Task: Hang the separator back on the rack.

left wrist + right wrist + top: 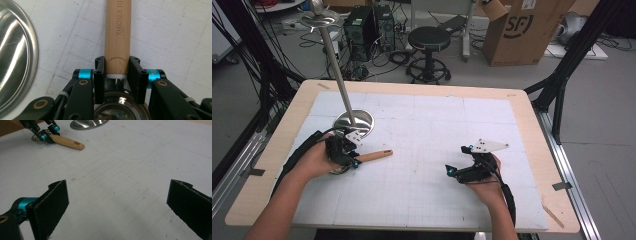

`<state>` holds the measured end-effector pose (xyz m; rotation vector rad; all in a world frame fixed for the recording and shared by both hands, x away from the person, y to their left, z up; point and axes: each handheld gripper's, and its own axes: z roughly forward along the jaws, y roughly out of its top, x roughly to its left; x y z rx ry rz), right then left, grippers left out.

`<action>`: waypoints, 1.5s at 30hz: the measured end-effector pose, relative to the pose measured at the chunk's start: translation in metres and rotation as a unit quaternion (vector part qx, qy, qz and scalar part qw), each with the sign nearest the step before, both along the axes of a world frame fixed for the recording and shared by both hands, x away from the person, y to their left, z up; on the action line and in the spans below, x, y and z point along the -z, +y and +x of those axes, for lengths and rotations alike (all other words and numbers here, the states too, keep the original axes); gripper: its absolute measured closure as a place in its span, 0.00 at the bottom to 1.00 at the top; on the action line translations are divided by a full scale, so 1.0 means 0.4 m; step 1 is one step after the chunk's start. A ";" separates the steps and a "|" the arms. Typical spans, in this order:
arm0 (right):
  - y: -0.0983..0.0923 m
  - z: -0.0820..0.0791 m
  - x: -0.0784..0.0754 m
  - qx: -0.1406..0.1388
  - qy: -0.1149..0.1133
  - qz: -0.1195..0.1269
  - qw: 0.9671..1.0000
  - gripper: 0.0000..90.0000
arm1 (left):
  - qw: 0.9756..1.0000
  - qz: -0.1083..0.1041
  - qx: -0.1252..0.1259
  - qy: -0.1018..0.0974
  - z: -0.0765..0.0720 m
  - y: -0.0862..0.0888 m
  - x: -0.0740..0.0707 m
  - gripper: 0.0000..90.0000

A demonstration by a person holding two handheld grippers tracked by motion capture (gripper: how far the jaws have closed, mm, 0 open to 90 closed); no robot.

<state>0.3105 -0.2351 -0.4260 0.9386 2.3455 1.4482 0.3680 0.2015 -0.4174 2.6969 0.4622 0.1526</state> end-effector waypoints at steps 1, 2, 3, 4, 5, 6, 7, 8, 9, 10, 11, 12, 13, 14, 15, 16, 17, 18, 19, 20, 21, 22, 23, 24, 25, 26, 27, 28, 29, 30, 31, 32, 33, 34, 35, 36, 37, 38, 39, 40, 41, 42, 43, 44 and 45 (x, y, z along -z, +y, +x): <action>0.000 0.000 0.000 0.000 0.000 0.000 1.000 0.03 | 1.000 0.000 0.003 -0.001 -0.002 0.000 -0.001 0.77; 0.000 0.000 0.000 0.000 0.000 0.000 1.000 0.03 | 1.000 0.000 0.003 -0.001 -0.002 0.000 -0.001 0.77; -0.001 0.000 0.000 -0.001 -0.001 0.000 1.000 0.03 | 1.000 -0.001 0.005 0.002 -0.004 0.001 -0.002 0.77; -0.002 0.001 0.000 0.000 -0.002 0.000 1.000 0.03 | 1.000 -0.008 0.003 0.005 -0.008 0.000 -0.001 0.77; -0.002 0.001 0.000 0.000 -0.002 0.001 1.000 0.03 | 1.000 -0.004 0.007 0.003 -0.009 0.001 -0.004 0.77; -0.001 0.000 0.000 -0.001 -0.001 0.000 1.000 0.03 | 1.000 -0.006 0.010 0.002 -0.011 0.002 -0.006 0.77; -0.001 0.000 0.000 -0.001 -0.001 0.000 1.000 0.03 | 1.000 -0.015 0.005 0.000 -0.015 0.001 -0.007 0.77; -0.001 0.000 0.000 -0.001 -0.001 0.000 1.000 0.03 | 1.000 -0.015 0.005 0.000 -0.015 0.001 -0.007 0.77; -0.001 0.001 0.000 -0.001 -0.001 0.000 1.000 0.03 | 1.000 -0.021 0.007 -0.003 -0.018 0.003 -0.013 0.77; 0.000 0.000 0.000 -0.001 0.002 0.000 1.000 0.03 | 1.000 -0.021 0.012 -0.005 -0.019 0.006 -0.020 0.77; 0.000 0.000 0.001 -0.001 0.001 0.000 1.000 0.03 | 0.999 -0.030 0.009 -0.009 -0.023 0.006 -0.025 0.77; 0.000 0.001 0.001 -0.001 0.001 -0.001 1.000 0.03 | 0.999 -0.039 0.014 -0.013 -0.027 0.012 -0.037 0.77; 0.000 0.000 0.001 0.000 0.003 0.000 1.000 0.03 | 0.999 -0.044 0.012 -0.018 -0.030 0.015 -0.043 0.77; 0.000 0.000 0.001 0.000 0.003 0.000 1.000 0.03 | 0.999 -0.044 0.012 -0.018 -0.030 0.015 -0.043 0.77; 0.000 0.000 0.001 0.000 0.003 0.000 1.000 0.03 | 0.998 -0.057 0.015 -0.020 -0.035 0.025 -0.057 0.77; 0.000 0.000 0.001 0.000 0.003 0.000 1.000 0.03 | 0.998 -0.057 0.015 -0.020 -0.035 0.025 -0.057 0.77; 0.001 0.000 0.001 0.000 0.003 0.000 1.000 0.03 | 0.997 -0.075 0.010 -0.021 -0.041 0.035 -0.072 0.77; 0.001 0.000 0.001 0.000 0.003 -0.001 1.000 0.03 | 0.996 -0.087 0.008 -0.024 -0.043 0.042 -0.080 0.77; 0.001 0.000 0.001 0.000 0.002 -0.002 1.000 0.03 | 0.996 -0.087 0.008 -0.024 -0.043 0.042 -0.080 0.77; 0.001 0.000 0.001 0.000 0.002 -0.002 1.000 0.03 | 0.995 -0.100 0.006 -0.023 -0.045 0.050 -0.088 0.77; 0.001 0.001 0.002 0.001 0.002 -0.002 1.000 0.03 | 0.991 -0.127 -0.001 -0.027 -0.050 0.065 -0.103 0.77; 0.001 0.001 0.002 0.001 0.002 -0.002 1.000 0.03 | 0.991 -0.127 -0.001 -0.027 -0.050 0.065 -0.103 0.77; 0.001 0.000 0.001 0.001 0.002 -0.002 1.000 0.03 | 0.989 -0.146 -0.004 -0.028 -0.054 0.082 -0.120 0.77; 0.001 0.000 0.001 0.001 0.002 -0.002 1.000 0.03 | 0.989 -0.146 -0.004 -0.028 -0.054 0.082 -0.120 0.77; 0.001 0.000 0.001 0.001 0.003 -0.001 1.000 0.03 | 0.986 -0.165 -0.007 -0.029 -0.058 0.097 -0.135 0.77; 0.001 0.000 0.001 0.000 0.000 -0.002 1.000 0.03 | 0.984 -0.174 -0.009 -0.031 -0.060 0.104 -0.142 0.77; 0.001 0.001 0.001 -0.001 -0.001 -0.002 1.000 0.03 | 0.983 -0.183 -0.012 -0.033 -0.063 0.111 -0.149 0.77; 0.002 0.000 0.001 0.000 0.000 -0.002 1.000 0.03 | 0.983 -0.183 -0.012 -0.033 -0.063 0.111 -0.149 0.77; 0.002 0.000 0.001 0.000 -0.001 -0.002 1.000 0.03 | 0.979 -0.198 -0.015 -0.037 -0.068 0.123 -0.161 0.77; 0.002 0.000 0.000 0.000 -0.001 -0.002 1.000 0.03 | 0.978 -0.205 -0.019 -0.039 -0.070 0.129 -0.167 0.77; 0.002 -0.001 0.000 0.000 0.000 -0.002 1.000 0.03 | 0.978 -0.205 -0.019 -0.039 -0.070 0.129 -0.167 0.77; 0.002 -0.001 0.000 0.000 0.000 -0.002 1.000 0.03 | 0.976 -0.214 -0.019 -0.038 -0.072 0.135 -0.172 0.77; 0.002 -0.001 0.000 0.000 0.000 0.000 1.000 0.03 | 0.974 -0.222 -0.021 -0.042 -0.075 0.141 -0.177 0.77; 0.002 -0.001 0.000 0.000 -0.001 0.000 1.000 0.03 | 0.972 -0.227 -0.024 -0.046 -0.078 0.146 -0.183 0.77; 0.002 -0.001 0.000 0.000 -0.001 -0.001 1.000 0.03 | 0.972 -0.230 -0.023 -0.047 -0.079 0.153 -0.189 0.77; 0.002 -0.001 0.000 0.000 -0.001 -0.001 1.000 0.03 | 0.970 -0.236 -0.026 -0.050 -0.082 0.157 -0.194 0.77; 0.002 -0.001 0.000 0.000 -0.003 -0.002 1.000 0.03 | 0.967 -0.248 -0.030 -0.050 -0.084 0.168 -0.204 0.77; 0.002 -0.001 0.000 0.000 -0.003 -0.002 1.000 0.03 | 0.967 -0.248 -0.030 -0.050 -0.084 0.168 -0.204 0.77; 0.002 -0.002 -0.001 -0.001 -0.002 -0.003 1.000 0.03 | 0.965 -0.254 -0.033 -0.054 -0.086 0.171 -0.208 0.77; 0.002 -0.002 -0.001 -0.001 -0.002 -0.003 1.000 0.03 | 0.964 -0.258 -0.035 -0.054 -0.087 0.176 -0.212 0.77; 0.003 -0.003 -0.001 0.000 0.001 -0.002 1.000 0.03 | 0.963 -0.262 -0.036 -0.055 -0.089 0.180 -0.216 0.77; 0.003 -0.003 -0.001 0.000 -0.001 0.000 1.000 0.03 | 0.961 -0.267 -0.037 -0.057 -0.091 0.183 -0.219 0.77; 0.002 -0.002 -0.002 0.000 -0.004 -0.001 1.000 0.03 | 0.959 -0.275 -0.039 -0.060 -0.093 0.192 -0.226 0.77; 0.001 -0.002 -0.002 0.000 -0.003 -0.001 1.000 0.03 | 0.957 -0.280 -0.043 -0.062 -0.094 0.195 -0.230 0.77; 0.001 -0.002 -0.002 0.000 -0.003 -0.001 1.000 0.03 | 0.956 -0.283 -0.045 -0.064 -0.095 0.200 -0.233 0.77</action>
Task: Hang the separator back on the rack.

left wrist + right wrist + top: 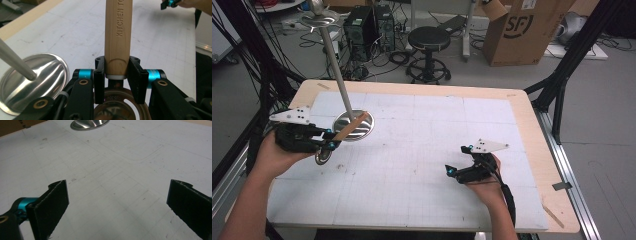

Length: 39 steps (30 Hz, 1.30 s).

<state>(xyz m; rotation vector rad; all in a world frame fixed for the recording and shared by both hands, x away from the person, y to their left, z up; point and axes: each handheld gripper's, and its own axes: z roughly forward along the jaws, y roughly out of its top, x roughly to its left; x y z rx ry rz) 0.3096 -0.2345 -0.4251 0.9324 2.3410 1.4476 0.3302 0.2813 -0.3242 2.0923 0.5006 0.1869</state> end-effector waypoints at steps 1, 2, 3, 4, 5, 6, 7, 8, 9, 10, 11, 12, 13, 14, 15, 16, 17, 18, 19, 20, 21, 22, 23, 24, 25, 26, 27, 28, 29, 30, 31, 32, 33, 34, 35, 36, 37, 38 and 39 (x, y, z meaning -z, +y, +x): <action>0.000 0.000 0.000 0.000 0.000 0.000 1.000 0.03 | 1.000 0.000 0.000 0.000 0.000 0.000 0.000 0.77; 0.000 -0.001 0.000 0.000 0.002 0.000 1.000 0.03 | 1.000 -0.004 -0.006 -0.001 -0.001 0.004 -0.003 0.77; 0.000 -0.001 -0.001 0.001 0.002 0.000 1.000 0.03 | 1.000 -0.010 -0.008 -0.003 -0.001 0.008 -0.006 0.77; 0.000 -0.001 -0.001 0.000 0.001 0.000 1.000 0.03 | 1.000 -0.018 -0.013 -0.007 -0.002 0.017 -0.011 0.77; 0.000 -0.001 -0.001 0.000 0.001 0.000 1.000 0.03 | 1.000 -0.018 -0.013 -0.007 -0.002 0.017 -0.011 0.77; 0.000 0.000 -0.001 0.000 -0.001 0.001 1.000 0.03 | 0.999 -0.029 -0.019 -0.006 -0.003 0.024 -0.016 0.77; 0.000 0.000 -0.001 0.000 -0.001 0.001 1.000 0.03 | 0.999 -0.029 -0.019 -0.006 -0.003 0.024 -0.016 0.77; 0.000 0.000 -0.001 -0.001 -0.001 0.001 1.000 0.03 | 0.999 -0.036 -0.023 -0.007 -0.003 0.028 -0.019 0.77; 0.000 0.000 -0.001 -0.001 -0.001 0.000 1.000 0.03 | 0.999 -0.038 -0.025 -0.010 -0.003 0.032 -0.022 0.77; 0.000 0.000 -0.001 -0.001 -0.001 0.000 1.000 0.03 | 0.999 -0.043 -0.027 -0.009 -0.003 0.035 -0.025 0.77; 0.001 0.000 -0.001 0.000 0.000 0.000 1.000 0.03 | 0.999 -0.042 -0.030 -0.011 -0.003 0.038 -0.029 0.77; 0.001 0.000 0.000 0.000 0.000 0.000 1.000 0.03 | 0.998 -0.045 -0.034 -0.013 -0.003 0.042 -0.033 0.77; 0.002 0.000 0.000 -0.001 0.000 0.000 1.000 0.03 | 0.998 -0.047 -0.033 -0.013 -0.003 0.046 -0.038 0.77; 0.002 0.000 0.000 -0.001 0.000 0.000 1.000 0.03 | 0.998 -0.050 -0.034 -0.016 -0.004 0.050 -0.042 0.77; 0.002 0.000 0.000 -0.001 0.000 0.000 1.000 0.03 | 0.998 -0.054 -0.034 -0.018 -0.004 0.054 -0.046 0.77; 0.002 -0.001 0.000 0.000 0.002 0.000 1.000 0.03 | 0.998 -0.060 -0.032 -0.016 -0.004 0.057 -0.050 0.77; 0.002 -0.001 0.000 0.000 0.002 0.001 1.000 0.03 | 0.997 -0.063 -0.031 -0.018 -0.005 0.059 -0.053 0.77; 0.002 0.000 0.000 0.000 0.002 0.000 1.000 0.03 | 0.997 -0.066 -0.031 -0.019 -0.005 0.063 -0.061 0.77; 0.002 0.000 0.000 0.000 0.002 0.000 1.000 0.03 | 0.997 -0.066 -0.031 -0.019 -0.005 0.063 -0.061 0.77; 0.002 0.000 0.000 0.000 0.002 0.000 1.000 0.03 | 0.997 -0.071 -0.032 -0.022 -0.006 0.067 -0.068 0.77; 0.002 0.000 0.000 0.000 0.002 0.000 1.000 0.03 | 0.997 -0.071 -0.032 -0.022 -0.006 0.067 -0.068 0.77; 0.001 0.001 0.000 -0.001 0.000 0.000 1.000 0.03 | 0.996 -0.080 -0.028 -0.023 -0.005 0.074 -0.076 0.77; 0.001 0.000 0.000 0.000 0.001 0.001 1.000 0.03 | 0.996 -0.080 -0.028 -0.023 -0.005 0.074 -0.076 0.77; 0.001 0.000 0.000 0.000 0.001 0.001 1.000 0.03 | 0.995 -0.086 -0.030 -0.026 -0.006 0.080 -0.084 0.77; 0.001 0.001 0.000 0.000 0.000 0.001 1.000 0.03 | 0.995 -0.086 -0.030 -0.026 -0.006 0.080 -0.084 0.77; 0.001 0.001 0.001 -0.001 0.001 0.001 1.000 0.03 | 0.995 -0.088 -0.031 -0.030 -0.005 0.088 -0.095 0.77; 0.000 0.002 0.001 -0.002 -0.001 0.000 1.000 0.03 | 0.995 -0.090 -0.032 -0.031 -0.004 0.091 -0.100 0.77; 0.000 0.002 0.001 -0.002 -0.001 0.000 1.000 0.03 | 0.995 -0.090 -0.032 -0.031 -0.004 0.091 -0.100 0.77; 0.001 0.002 0.001 -0.002 0.000 0.000 1.000 0.03 | 0.995 -0.093 -0.032 -0.031 -0.002 0.095 -0.105 0.77; 0.001 0.002 0.001 -0.002 0.000 0.001 1.000 0.03 | 0.994 -0.103 -0.033 -0.033 0.000 0.106 -0.116 0.77; 0.001 0.002 0.001 -0.002 0.000 0.001 1.000 0.03 | 0.994 -0.103 -0.033 -0.033 0.000 0.106 -0.116 0.77; 0.000 0.002 0.000 -0.001 -0.001 0.001 1.000 0.03 | 0.992 -0.114 -0.034 -0.034 0.002 0.117 -0.128 0.77; -0.001 0.002 0.000 -0.001 -0.001 0.001 1.000 0.03 | 0.992 -0.114 -0.034 -0.034 0.002 0.117 -0.128 0.77; -0.001 0.002 0.000 -0.001 -0.001 0.001 1.000 0.03 | 0.991 -0.121 -0.034 -0.035 0.004 0.127 -0.140 0.77; 0.000 0.002 0.000 -0.001 -0.001 0.001 1.000 0.03 | 0.991 -0.123 -0.033 -0.036 0.006 0.132 -0.146 0.77; 0.000 0.002 0.000 -0.001 -0.001 0.001 1.000 0.03 | 0.990 -0.128 -0.033 -0.038 0.007 0.138 -0.151 0.77; 0.000 0.002 0.000 -0.002 -0.001 0.000 1.000 0.03 | 0.990 -0.133 -0.034 -0.039 0.008 0.144 -0.156 0.77; 0.000 0.002 0.000 -0.002 -0.001 0.000 1.000 0.03 | 0.990 -0.133 -0.034 -0.039 0.008 0.144 -0.156 0.77; 0.000 0.001 0.000 -0.001 -0.001 0.001 1.000 0.03 | 0.989 -0.138 -0.033 -0.040 0.009 0.150 -0.161 0.77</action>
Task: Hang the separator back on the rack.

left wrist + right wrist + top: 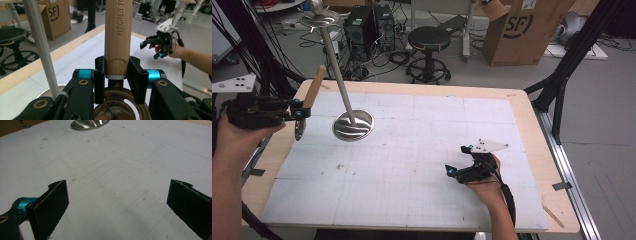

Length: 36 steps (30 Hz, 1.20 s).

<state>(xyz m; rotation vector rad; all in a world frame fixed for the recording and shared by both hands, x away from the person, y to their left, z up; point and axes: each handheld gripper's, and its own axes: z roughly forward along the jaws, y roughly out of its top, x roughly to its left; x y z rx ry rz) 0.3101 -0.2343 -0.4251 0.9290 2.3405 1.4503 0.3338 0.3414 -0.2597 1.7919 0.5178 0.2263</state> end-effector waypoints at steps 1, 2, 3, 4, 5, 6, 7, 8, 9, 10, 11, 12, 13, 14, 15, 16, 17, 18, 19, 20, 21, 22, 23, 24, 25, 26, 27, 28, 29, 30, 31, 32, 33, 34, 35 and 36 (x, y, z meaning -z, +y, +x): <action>0.000 0.000 0.000 0.001 0.000 0.001 1.000 0.03 | 1.000 -0.010 -0.007 -0.003 0.001 0.015 -0.009 0.77; 0.000 0.000 0.000 0.001 0.000 0.001 1.000 0.03 | 1.000 -0.010 -0.007 -0.003 0.001 0.015 -0.009 0.77; -0.001 -0.001 -0.001 0.001 0.001 0.002 1.000 0.03 | 1.000 -0.015 -0.012 -0.004 0.003 0.030 -0.016 0.77; -0.001 -0.001 -0.001 0.000 0.001 0.002 1.000 0.03 | 1.000 -0.019 -0.015 -0.005 0.003 0.036 -0.020 0.77; -0.001 0.000 0.000 0.000 -0.001 0.002 1.000 0.03 | 1.000 -0.019 -0.017 -0.007 0.004 0.043 -0.023 0.77; -0.001 0.000 0.000 0.000 -0.001 0.002 1.000 0.03 | 1.000 -0.019 -0.017 -0.007 0.004 0.043 -0.023 0.77; -0.001 0.000 0.000 0.000 0.000 0.002 1.000 0.03 | 1.000 -0.019 -0.021 -0.008 0.004 0.049 -0.027 0.77; -0.001 0.000 0.000 0.000 0.000 0.000 1.000 0.03 | 1.000 -0.020 -0.023 -0.009 0.004 0.054 -0.031 0.77; 0.001 0.000 0.001 -0.001 0.003 0.000 1.000 0.03 | 0.999 -0.023 -0.024 -0.010 0.006 0.059 -0.035 0.77; 0.001 0.000 0.001 -0.002 0.002 -0.002 1.000 0.03 | 0.999 -0.024 -0.030 -0.012 0.010 0.069 -0.043 0.77; 0.002 0.000 0.001 -0.002 0.002 -0.002 1.000 0.03 | 0.999 -0.023 -0.034 -0.012 0.011 0.072 -0.047 0.77; 0.002 0.000 0.001 -0.002 0.002 -0.002 1.000 0.03 | 0.999 -0.023 -0.034 -0.012 0.011 0.072 -0.047 0.77; 0.002 0.000 0.001 -0.002 0.003 -0.001 1.000 0.03 | 0.999 -0.026 -0.039 -0.014 0.014 0.077 -0.053 0.77; 0.000 0.000 -0.001 -0.001 -0.001 -0.001 1.000 0.03 | 0.998 -0.032 -0.043 -0.016 0.020 0.084 -0.064 0.77; 0.000 0.000 -0.001 -0.001 0.000 0.000 1.000 0.03 | 0.998 -0.037 -0.049 -0.017 0.023 0.087 -0.069 0.77; -0.001 0.001 0.000 -0.002 -0.003 0.000 1.000 0.03 | 0.998 -0.037 -0.049 -0.017 0.023 0.087 -0.069 0.77; -0.001 0.001 0.000 -0.002 -0.003 0.000 1.000 0.03 | 0.998 -0.040 -0.051 -0.018 0.027 0.091 -0.074 0.77; 0.000 0.000 -0.001 -0.001 -0.002 0.000 1.000 0.03 | 0.998 -0.040 -0.054 -0.018 0.031 0.093 -0.080 0.77; 0.000 0.000 -0.001 -0.002 -0.002 0.000 1.000 0.03 | 0.997 -0.038 -0.061 -0.018 0.039 0.097 -0.092 0.77; 0.000 0.000 -0.001 -0.002 -0.002 0.000 1.000 0.03 | 0.997 -0.038 -0.061 -0.018 0.039 0.097 -0.092 0.77; 0.000 -0.001 -0.001 -0.002 -0.001 0.000 1.000 0.03 | 0.997 -0.038 -0.064 -0.018 0.043 0.097 -0.097 0.77; 0.000 -0.001 -0.002 -0.002 0.000 0.002 1.000 0.03 | 0.997 -0.039 -0.069 -0.018 0.049 0.099 -0.106 0.77; 0.000 -0.001 -0.002 -0.002 0.000 0.002 1.000 0.03 | 0.997 -0.039 -0.069 -0.018 0.049 0.099 -0.106 0.77; -0.001 -0.001 -0.002 -0.001 -0.001 0.002 1.000 0.03 | 0.996 -0.039 -0.074 -0.020 0.051 0.100 -0.109 0.77; -0.002 -0.001 -0.003 -0.002 -0.002 0.003 1.000 0.03 | 0.996 -0.040 -0.078 -0.021 0.053 0.100 -0.111 0.77; -0.003 -0.001 -0.003 -0.001 -0.002 0.004 1.000 0.03 | 0.996 -0.041 -0.080 -0.021 0.055 0.100 -0.114 0.77; -0.003 -0.001 -0.003 0.000 -0.002 0.005 1.000 0.03 | 0.996 -0.038 -0.082 -0.022 0.058 0.101 -0.117 0.77; -0.003 -0.001 -0.003 -0.001 -0.002 0.004 1.000 0.03 | 0.996 -0.032 -0.086 -0.021 0.064 0.101 -0.123 0.77; -0.002 -0.002 -0.003 -0.001 0.000 0.003 1.000 0.03 | 0.995 -0.032 -0.089 -0.020 0.066 0.101 -0.126 0.77; -0.002 -0.002 -0.003 -0.001 0.000 0.003 1.000 0.03 | 0.995 -0.032 -0.089 -0.020 0.066 0.101 -0.126 0.77; -0.001 -0.002 -0.002 -0.001 0.000 0.002 1.000 0.03 | 0.995 -0.032 -0.091 -0.020 0.069 0.102 -0.130 0.77; -0.001 -0.002 -0.002 -0.001 0.001 0.002 1.000 0.03 | 0.995 -0.032 -0.092 -0.020 0.072 0.105 -0.133 0.77; -0.001 -0.003 -0.003 -0.001 -0.002 0.002 1.000 0.03 | 0.995 -0.034 -0.097 -0.018 0.081 0.111 -0.137 0.77; -0.002 -0.003 -0.004 -0.001 -0.001 0.004 1.000 0.03 | 0.994 -0.032 -0.100 -0.017 0.086 0.113 -0.139 0.77; -0.004 -0.003 -0.005 -0.001 -0.003 0.005 1.000 0.03 | 0.994 -0.032 -0.100 -0.017 0.086 0.113 -0.139 0.77; -0.004 -0.003 -0.005 -0.001 -0.003 0.005 1.000 0.03 | 0.994 -0.031 -0.102 -0.017 0.090 0.115 -0.141 0.77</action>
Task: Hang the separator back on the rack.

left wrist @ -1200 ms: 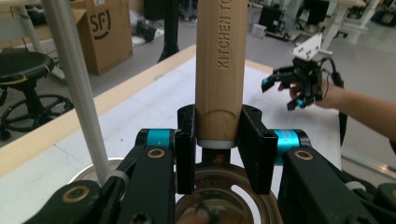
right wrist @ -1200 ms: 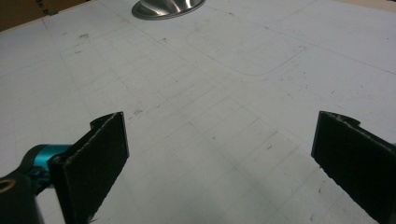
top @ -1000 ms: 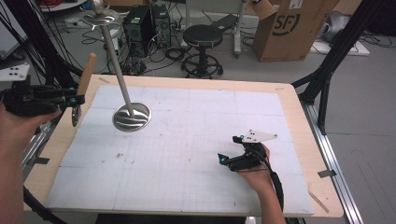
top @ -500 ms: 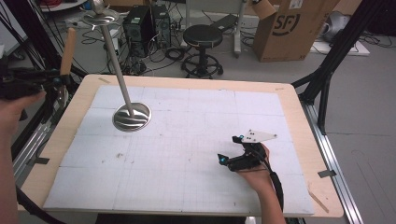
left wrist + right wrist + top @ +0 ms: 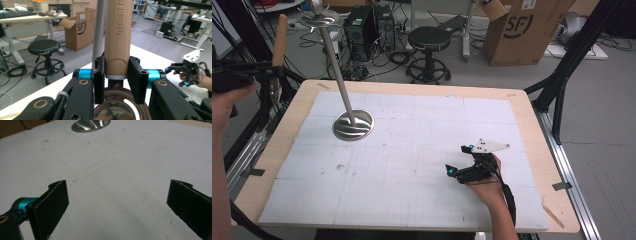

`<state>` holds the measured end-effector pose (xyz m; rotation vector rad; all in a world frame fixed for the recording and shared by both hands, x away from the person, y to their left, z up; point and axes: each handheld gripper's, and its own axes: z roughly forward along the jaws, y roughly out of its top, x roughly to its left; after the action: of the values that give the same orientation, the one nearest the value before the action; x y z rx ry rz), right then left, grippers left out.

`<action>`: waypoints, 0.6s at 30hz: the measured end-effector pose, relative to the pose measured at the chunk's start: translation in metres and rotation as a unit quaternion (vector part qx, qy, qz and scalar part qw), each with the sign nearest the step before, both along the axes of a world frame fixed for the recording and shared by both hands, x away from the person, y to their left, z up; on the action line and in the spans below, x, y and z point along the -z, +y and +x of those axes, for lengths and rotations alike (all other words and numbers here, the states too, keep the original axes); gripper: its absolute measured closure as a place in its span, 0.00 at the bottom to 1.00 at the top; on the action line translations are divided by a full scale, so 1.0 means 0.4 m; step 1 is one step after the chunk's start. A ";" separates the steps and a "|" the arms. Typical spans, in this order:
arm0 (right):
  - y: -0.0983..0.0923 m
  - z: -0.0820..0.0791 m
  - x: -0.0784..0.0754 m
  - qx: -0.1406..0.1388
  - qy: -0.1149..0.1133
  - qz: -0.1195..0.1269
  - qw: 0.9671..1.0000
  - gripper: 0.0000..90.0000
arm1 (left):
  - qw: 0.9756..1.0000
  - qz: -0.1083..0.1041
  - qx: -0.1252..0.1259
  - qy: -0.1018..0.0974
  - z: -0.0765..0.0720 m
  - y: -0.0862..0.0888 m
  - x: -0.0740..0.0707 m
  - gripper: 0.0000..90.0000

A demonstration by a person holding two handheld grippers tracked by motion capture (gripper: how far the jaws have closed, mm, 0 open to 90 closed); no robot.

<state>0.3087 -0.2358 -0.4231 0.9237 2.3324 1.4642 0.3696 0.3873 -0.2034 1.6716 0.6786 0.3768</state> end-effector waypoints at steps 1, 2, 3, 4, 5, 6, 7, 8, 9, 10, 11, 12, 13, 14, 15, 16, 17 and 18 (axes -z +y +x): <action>-0.001 0.000 -0.001 0.000 -0.003 0.001 1.000 0.03 | 1.000 0.002 -0.002 0.000 0.003 0.002 -0.002 0.77; -0.002 -0.001 -0.002 0.001 -0.002 0.003 1.000 0.03 | 1.000 0.003 -0.004 0.000 0.005 0.003 -0.004 0.77; -0.002 -0.001 -0.002 0.001 -0.002 0.003 1.000 0.03 | 1.000 0.002 -0.007 0.001 0.007 0.005 -0.005 0.77; -0.002 0.000 -0.001 0.001 -0.001 0.002 1.000 0.03 | 1.000 -0.001 -0.008 0.000 0.009 0.007 -0.006 0.77; -0.002 0.000 -0.001 0.001 -0.001 0.002 1.000 0.03 | 1.000 -0.002 -0.009 0.001 0.011 0.010 -0.006 0.77; -0.001 0.000 0.000 0.000 0.002 0.002 1.000 0.03 | 1.000 -0.004 -0.013 0.002 0.013 0.013 -0.005 0.77; 0.000 0.000 0.001 -0.001 0.001 0.000 1.000 0.03 | 1.000 -0.004 -0.015 0.005 0.015 0.016 -0.003 0.77; 0.000 0.000 0.001 -0.001 0.001 0.000 1.000 0.03 | 1.000 -0.004 -0.019 0.007 0.017 0.018 -0.002 0.77; 0.000 0.000 0.001 -0.001 0.001 -0.001 1.000 0.03 | 1.000 -0.003 -0.021 0.009 0.020 0.019 0.000 0.77; 0.000 0.000 0.001 -0.001 -0.002 0.000 1.000 0.03 | 1.000 -0.003 -0.023 0.010 0.022 0.021 0.001 0.77; -0.002 -0.001 -0.001 0.002 0.000 0.001 1.000 0.03 | 1.000 -0.003 -0.023 0.011 0.025 0.022 0.002 0.77; -0.002 -0.001 -0.001 0.002 0.000 0.001 1.000 0.03 | 1.000 -0.003 -0.024 0.012 0.028 0.021 0.003 0.77; -0.002 -0.003 -0.002 0.002 0.002 0.004 1.000 0.03 | 1.000 -0.002 -0.024 0.014 0.030 0.020 0.004 0.77; -0.002 -0.003 -0.003 0.001 0.000 0.004 1.000 0.03 | 1.000 -0.001 -0.023 0.015 0.032 0.018 0.006 0.77; -0.002 -0.003 -0.003 0.001 0.000 0.004 1.000 0.03 | 1.000 0.001 -0.022 0.015 0.034 0.015 0.007 0.77; -0.003 -0.003 -0.003 0.001 0.000 0.003 1.000 0.03 | 1.000 0.001 -0.021 0.015 0.035 0.011 0.008 0.77; -0.003 -0.003 -0.003 0.001 0.000 0.003 1.000 0.03 | 1.000 0.002 -0.018 0.015 0.037 0.008 0.008 0.77; -0.003 -0.003 -0.003 0.001 0.001 0.003 1.000 0.03 | 1.000 0.003 -0.017 0.015 0.037 0.005 0.008 0.77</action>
<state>0.3075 -0.2368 -0.4219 0.9284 2.3284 1.4706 0.3845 0.3892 -0.2067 1.6758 0.7295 0.3789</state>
